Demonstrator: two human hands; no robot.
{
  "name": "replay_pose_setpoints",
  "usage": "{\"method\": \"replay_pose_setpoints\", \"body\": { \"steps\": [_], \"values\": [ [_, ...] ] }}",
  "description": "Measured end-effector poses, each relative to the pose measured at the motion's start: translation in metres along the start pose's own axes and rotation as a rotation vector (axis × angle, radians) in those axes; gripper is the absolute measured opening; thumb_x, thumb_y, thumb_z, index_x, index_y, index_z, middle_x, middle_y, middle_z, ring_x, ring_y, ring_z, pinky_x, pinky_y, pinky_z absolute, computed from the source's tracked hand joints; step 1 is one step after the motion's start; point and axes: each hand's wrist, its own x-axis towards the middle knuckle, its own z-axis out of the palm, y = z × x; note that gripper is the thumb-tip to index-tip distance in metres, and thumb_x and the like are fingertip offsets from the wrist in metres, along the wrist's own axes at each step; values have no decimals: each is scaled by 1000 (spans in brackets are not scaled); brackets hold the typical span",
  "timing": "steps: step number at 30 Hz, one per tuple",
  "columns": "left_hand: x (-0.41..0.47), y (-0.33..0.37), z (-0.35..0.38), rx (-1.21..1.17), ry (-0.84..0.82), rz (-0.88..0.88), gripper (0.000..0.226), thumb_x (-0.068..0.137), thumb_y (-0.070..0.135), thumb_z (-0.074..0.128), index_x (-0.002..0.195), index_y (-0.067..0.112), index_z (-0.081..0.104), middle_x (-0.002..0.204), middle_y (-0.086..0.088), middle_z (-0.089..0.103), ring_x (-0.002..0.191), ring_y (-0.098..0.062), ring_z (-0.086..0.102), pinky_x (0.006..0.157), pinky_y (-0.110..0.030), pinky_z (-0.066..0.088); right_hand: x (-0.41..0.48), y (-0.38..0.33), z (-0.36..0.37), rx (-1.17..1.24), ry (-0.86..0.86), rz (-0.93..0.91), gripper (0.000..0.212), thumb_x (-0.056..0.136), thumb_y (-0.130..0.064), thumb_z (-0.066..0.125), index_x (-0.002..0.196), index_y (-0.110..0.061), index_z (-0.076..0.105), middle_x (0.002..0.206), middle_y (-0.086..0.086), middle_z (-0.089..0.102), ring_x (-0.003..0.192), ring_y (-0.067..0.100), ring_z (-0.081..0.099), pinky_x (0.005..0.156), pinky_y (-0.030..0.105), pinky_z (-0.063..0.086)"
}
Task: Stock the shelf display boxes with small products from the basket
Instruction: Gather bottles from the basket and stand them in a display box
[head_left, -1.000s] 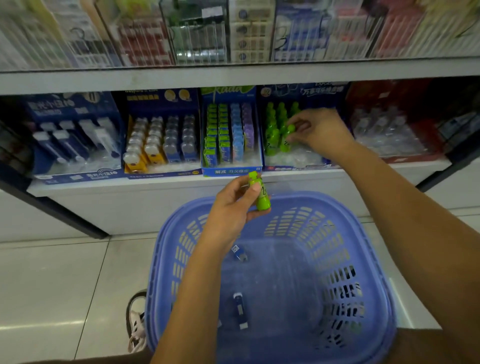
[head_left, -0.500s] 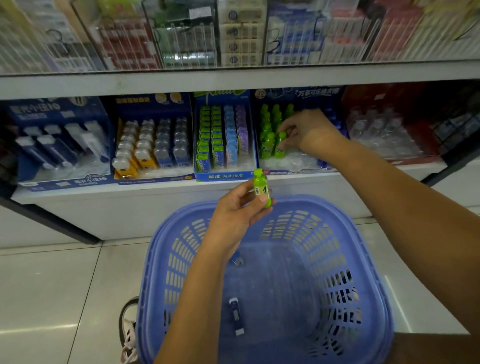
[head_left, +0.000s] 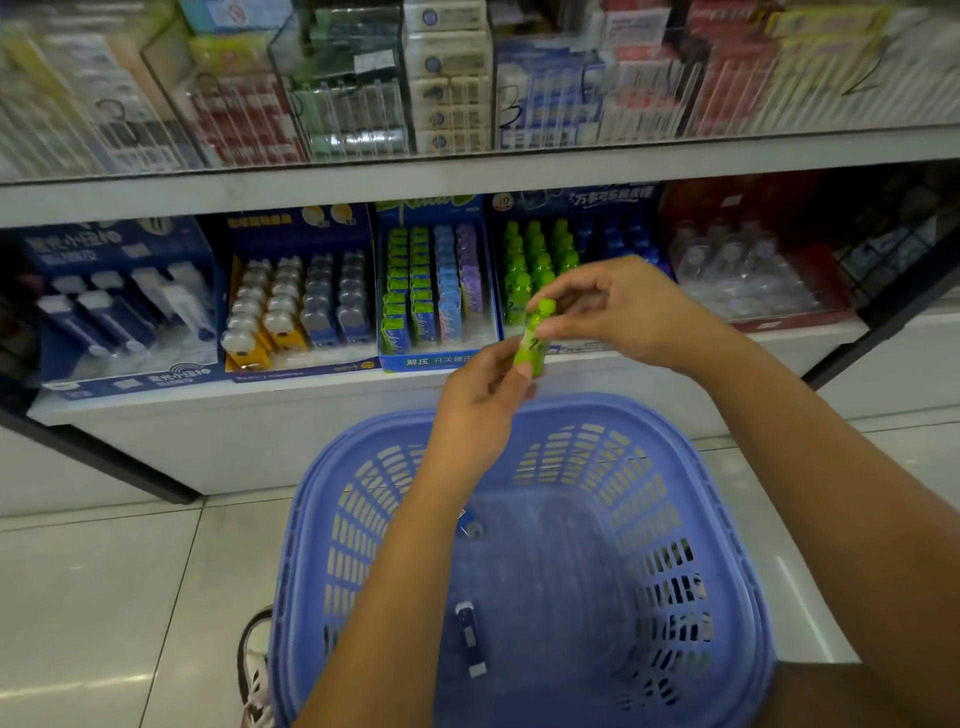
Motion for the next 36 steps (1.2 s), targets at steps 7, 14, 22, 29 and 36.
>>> {"method": "replay_pose_setpoints", "body": {
  "steps": [7, 14, 22, 29, 36],
  "values": [
    [29, -5, 20, 1106, -134, 204, 52, 97, 23, 49, 145, 8, 33, 150, -8, 35, 138, -21, 31, 111, -26, 25, 31, 41, -29, -264, 329, 58, 33, 74, -15, 79, 105, -9, 68, 91, 9, 66, 76, 12, 59, 74, 20, 47],
    [32, -19, 18, 1245, -185, 249, 58, 96, 22, 50, 147, 7, 28, 152, -5, 29, 140, -19, 25, 113, -22, 18, 57, 53, -21, -329, 213, 144, 39, 76, -13, 77, 112, -9, 65, 104, 12, 67, 85, 14, 60, 80, 19, 45],
    [35, -20, 19, 1219, -171, 237, 58, 96, 23, 49, 147, 9, 27, 152, -2, 28, 139, -18, 25, 111, -22, 20, 64, 54, -21, -354, 149, 170, 38, 77, -12, 76, 112, -8, 64, 105, 10, 65, 89, 16, 59, 88, 25, 49],
    [36, -20, 18, 1201, -184, 216, 58, 96, 24, 49, 148, 8, 28, 153, -3, 28, 140, -18, 24, 112, -22, 19, 78, 53, -21, -487, 67, 214, 47, 72, -18, 81, 115, -10, 65, 113, 10, 67, 102, 20, 63, 85, 21, 45],
    [14, -16, -14, 901, -98, 12, 29, 95, 19, 53, 122, 9, 58, 118, -7, 63, 106, -20, 59, 88, -24, 43, 45, 32, -14, -536, 206, 23, 31, 78, -18, 74, 103, -4, 62, 97, 14, 67, 88, 26, 62, 81, 34, 49]
  ]
}}
